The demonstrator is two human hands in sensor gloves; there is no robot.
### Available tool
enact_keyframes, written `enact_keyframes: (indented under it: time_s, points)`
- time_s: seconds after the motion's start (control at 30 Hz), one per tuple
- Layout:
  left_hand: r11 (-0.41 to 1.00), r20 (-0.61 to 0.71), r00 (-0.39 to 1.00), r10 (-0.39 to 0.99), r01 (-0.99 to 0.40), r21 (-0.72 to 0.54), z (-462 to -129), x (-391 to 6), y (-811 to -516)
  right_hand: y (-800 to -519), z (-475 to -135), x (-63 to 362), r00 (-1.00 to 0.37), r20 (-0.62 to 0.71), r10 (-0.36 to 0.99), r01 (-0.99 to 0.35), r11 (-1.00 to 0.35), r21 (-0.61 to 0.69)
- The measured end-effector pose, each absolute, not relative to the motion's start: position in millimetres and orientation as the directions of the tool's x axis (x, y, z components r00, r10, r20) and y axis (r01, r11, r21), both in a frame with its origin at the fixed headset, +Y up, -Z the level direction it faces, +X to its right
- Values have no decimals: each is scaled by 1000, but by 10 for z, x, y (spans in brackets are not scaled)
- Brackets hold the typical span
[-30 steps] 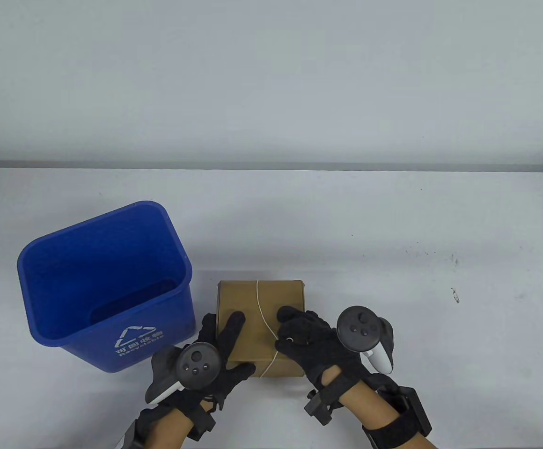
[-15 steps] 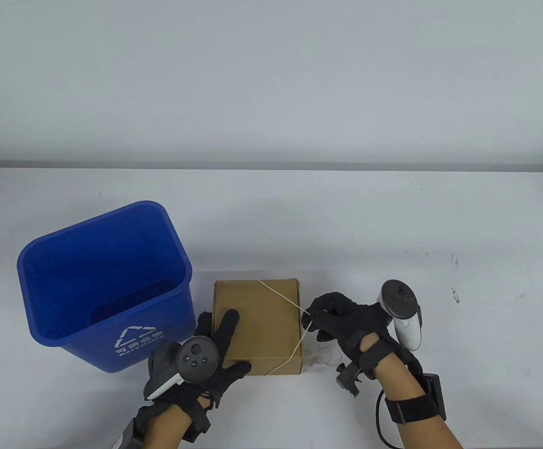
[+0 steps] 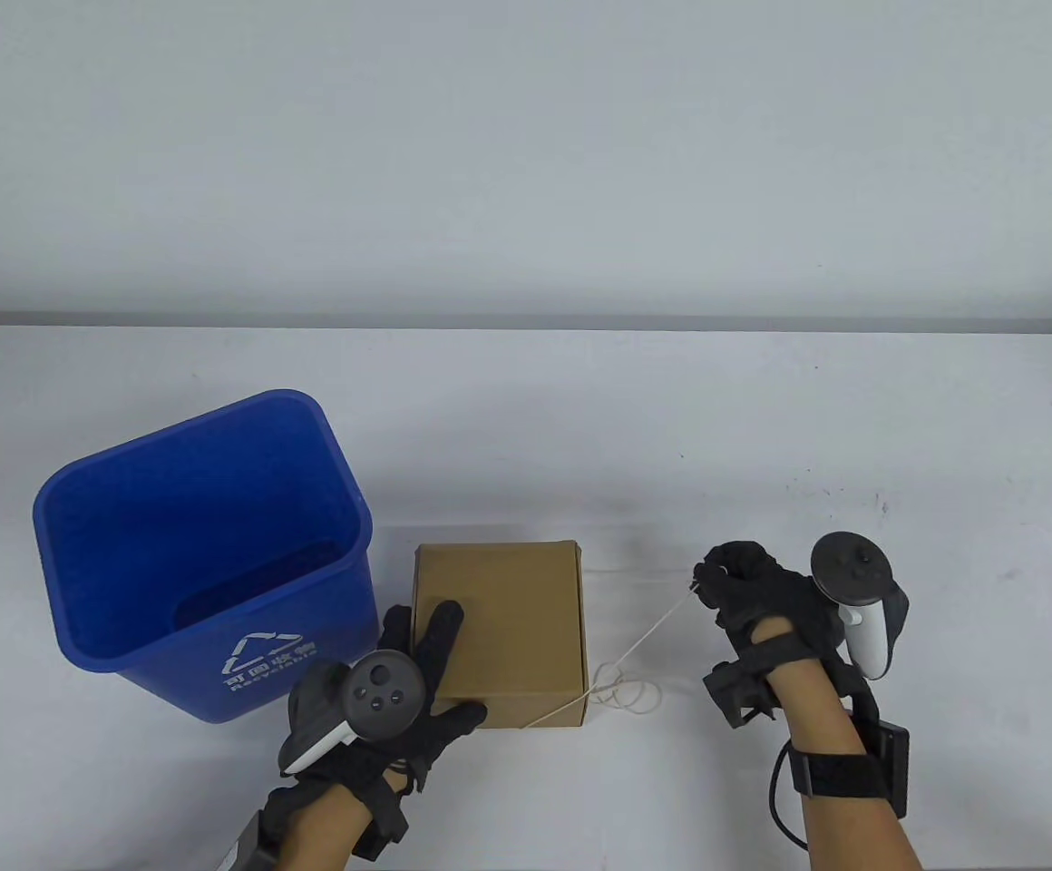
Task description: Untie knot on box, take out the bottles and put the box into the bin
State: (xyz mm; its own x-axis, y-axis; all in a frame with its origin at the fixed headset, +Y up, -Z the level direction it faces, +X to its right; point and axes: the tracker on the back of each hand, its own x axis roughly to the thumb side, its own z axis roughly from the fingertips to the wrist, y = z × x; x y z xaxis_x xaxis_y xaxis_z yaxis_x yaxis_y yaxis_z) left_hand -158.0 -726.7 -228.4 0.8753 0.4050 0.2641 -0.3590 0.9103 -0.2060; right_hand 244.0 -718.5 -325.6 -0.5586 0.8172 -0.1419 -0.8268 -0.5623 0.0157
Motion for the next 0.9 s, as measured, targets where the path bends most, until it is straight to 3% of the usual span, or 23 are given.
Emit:
enact_keyframes:
  time_s: [0.2, 0.27, 0.37, 0.5, 0.7, 0.83, 0.9]
  points:
    - [912, 263, 878, 401, -356, -202, -2283, -1581, -7269, -7148, -3261, 2349, -826, -134, 547, -558, -828, 58]
    - [914, 260, 881, 397, -354, -197, -2280, -1581, -7268, -7134, -3252, 2317, -887, -165, 432, -455, -877, 152]
    - [922, 241, 892, 381, -346, -176, -2268, -1563, -7264, -7129, -3237, 2307, -932, -138, 336, -363, -876, 318]
    - [933, 222, 908, 355, -329, -147, -2244, -1524, -7261, -7083, -3202, 2369, -946, -192, 262, -316, -881, 352]
    - [929, 218, 905, 364, -336, -156, -2244, -1524, -7261, -7150, -3219, 2373, -918, -198, 344, -393, -855, 339]
    - [930, 219, 906, 362, -334, -156, -2236, -1520, -7249, -7308, -3215, 2111, -888, -20, 460, -400, -749, 528]
    - [934, 219, 909, 354, -328, -144, -2222, -1517, -7228, -7408, -3184, 1912, -878, 74, 474, -333, -714, 616]
